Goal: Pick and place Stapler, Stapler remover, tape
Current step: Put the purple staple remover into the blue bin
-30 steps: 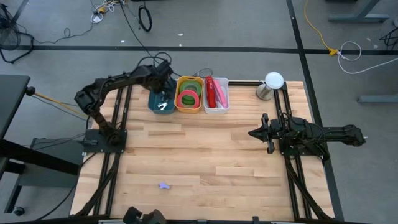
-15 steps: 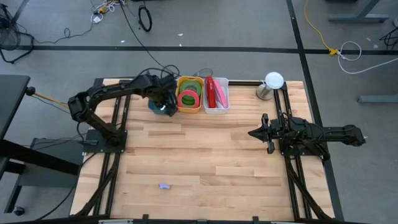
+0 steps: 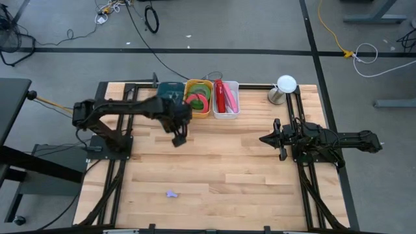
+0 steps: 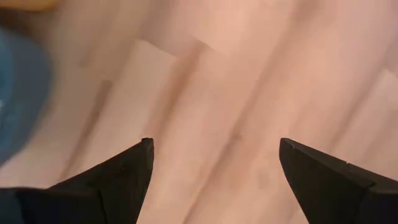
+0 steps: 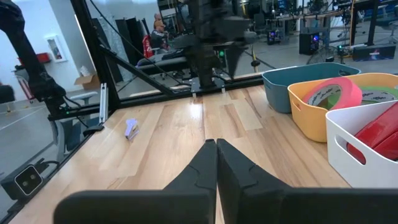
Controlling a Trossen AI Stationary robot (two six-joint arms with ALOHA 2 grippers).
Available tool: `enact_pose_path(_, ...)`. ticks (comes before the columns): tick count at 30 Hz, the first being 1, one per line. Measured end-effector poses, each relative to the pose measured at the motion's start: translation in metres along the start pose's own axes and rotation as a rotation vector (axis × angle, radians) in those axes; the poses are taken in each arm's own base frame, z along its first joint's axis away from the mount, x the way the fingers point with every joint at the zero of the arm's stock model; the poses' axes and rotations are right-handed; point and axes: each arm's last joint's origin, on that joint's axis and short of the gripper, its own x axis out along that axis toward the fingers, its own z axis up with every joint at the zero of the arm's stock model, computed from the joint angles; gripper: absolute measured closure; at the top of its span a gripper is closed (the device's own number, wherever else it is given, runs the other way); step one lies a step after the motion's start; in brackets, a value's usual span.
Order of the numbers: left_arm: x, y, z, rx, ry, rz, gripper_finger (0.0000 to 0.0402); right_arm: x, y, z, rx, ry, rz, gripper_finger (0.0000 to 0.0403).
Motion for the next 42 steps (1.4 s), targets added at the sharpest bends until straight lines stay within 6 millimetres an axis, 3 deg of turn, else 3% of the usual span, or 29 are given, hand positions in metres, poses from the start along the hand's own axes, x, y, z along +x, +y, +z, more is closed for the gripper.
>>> enact_pose_path(14, 0.004, -0.073, -0.036, 0.277, 0.073, -0.118, 0.0055, 0.000, 0.000, 0.000, 0.000, 0.000, 0.000, 0.0396)
enact_pose_path(24, 0.004, -0.123, -0.078, 0.492, 0.143, -0.215, 0.0055, 0.000, 0.000, 0.000, 0.000, 0.000, 0.000, 0.0396)
enact_pose_path(31, 0.001, -0.155, -0.104, 0.628, 0.098, -0.286, 0.0055, 0.000, 0.000, 0.000, 0.000, 0.000, 0.000, 0.0396)
enact_pose_path(42, -0.006, -0.177, -0.108, 0.491, -0.005, -0.356, 0.0055, 0.000, 0.000, 0.000, 0.000, 0.000, 0.000, 0.0396)
